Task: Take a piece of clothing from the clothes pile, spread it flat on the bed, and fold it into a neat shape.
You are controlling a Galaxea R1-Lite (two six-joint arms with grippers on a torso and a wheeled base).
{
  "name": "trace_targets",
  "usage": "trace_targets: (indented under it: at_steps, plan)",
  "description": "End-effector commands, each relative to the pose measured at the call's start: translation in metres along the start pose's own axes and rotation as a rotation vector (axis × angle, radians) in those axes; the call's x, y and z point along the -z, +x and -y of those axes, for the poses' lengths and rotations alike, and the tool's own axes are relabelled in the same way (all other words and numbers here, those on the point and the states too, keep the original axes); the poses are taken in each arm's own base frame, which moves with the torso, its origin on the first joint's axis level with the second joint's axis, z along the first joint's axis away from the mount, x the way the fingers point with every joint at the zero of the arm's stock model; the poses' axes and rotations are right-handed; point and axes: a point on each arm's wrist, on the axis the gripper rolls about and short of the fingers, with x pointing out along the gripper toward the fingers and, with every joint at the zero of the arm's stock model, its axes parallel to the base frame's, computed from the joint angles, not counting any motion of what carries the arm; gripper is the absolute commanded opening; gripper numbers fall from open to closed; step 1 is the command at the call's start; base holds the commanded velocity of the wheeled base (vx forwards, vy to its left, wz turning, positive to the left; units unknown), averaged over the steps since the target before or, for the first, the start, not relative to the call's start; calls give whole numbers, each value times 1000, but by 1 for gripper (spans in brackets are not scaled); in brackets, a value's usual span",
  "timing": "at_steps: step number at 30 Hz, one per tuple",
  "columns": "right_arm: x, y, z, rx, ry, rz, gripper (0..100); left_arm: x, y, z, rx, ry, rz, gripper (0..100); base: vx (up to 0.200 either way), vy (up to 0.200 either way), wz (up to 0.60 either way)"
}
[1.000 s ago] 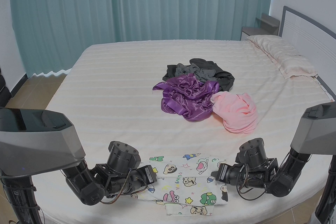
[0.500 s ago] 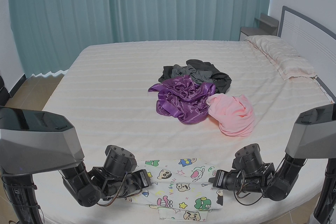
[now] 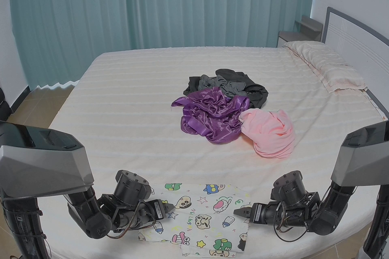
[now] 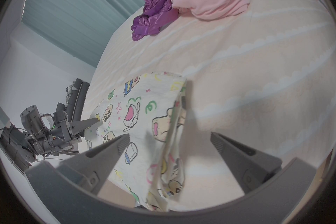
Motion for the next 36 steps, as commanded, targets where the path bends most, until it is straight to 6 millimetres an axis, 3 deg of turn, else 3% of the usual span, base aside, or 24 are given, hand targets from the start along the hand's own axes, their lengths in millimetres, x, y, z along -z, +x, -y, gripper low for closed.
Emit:
trace_targets:
  at_steps: [1, 6, 8, 14, 28, 29, 36]
  plan:
    - [3, -15, 3, -14, -41, -8, 100, -2, -5, -6, 2, -14, -6, 100, 0, 0, 0]
    - [11, -19, 3, -40, -81, -55, 100, -9, -12, -7, 50, -40, -11, 100, 0, 0, 0]
    - [28, -24, 2, -104, -132, -119, 100, -29, -28, -17, 165, -102, -36, 100, 0, 0, 0]
    - [45, -19, 3, -140, -166, -157, 100, -48, -31, -29, 233, -195, -46, 100, 0, 0, 0]
    - [60, -18, 1, -150, -203, -202, 100, -50, -28, -29, 236, -210, -42, 100, 0, 0, 0]
    - [63, -15, 1, -148, -209, -214, 0, -51, -28, -28, 237, -208, -41, 100, 0, 0, 0]
    - [67, -13, -1, -154, -221, -218, 0, -52, -27, -29, 237, -211, -38, 100, 0, 0, 0]
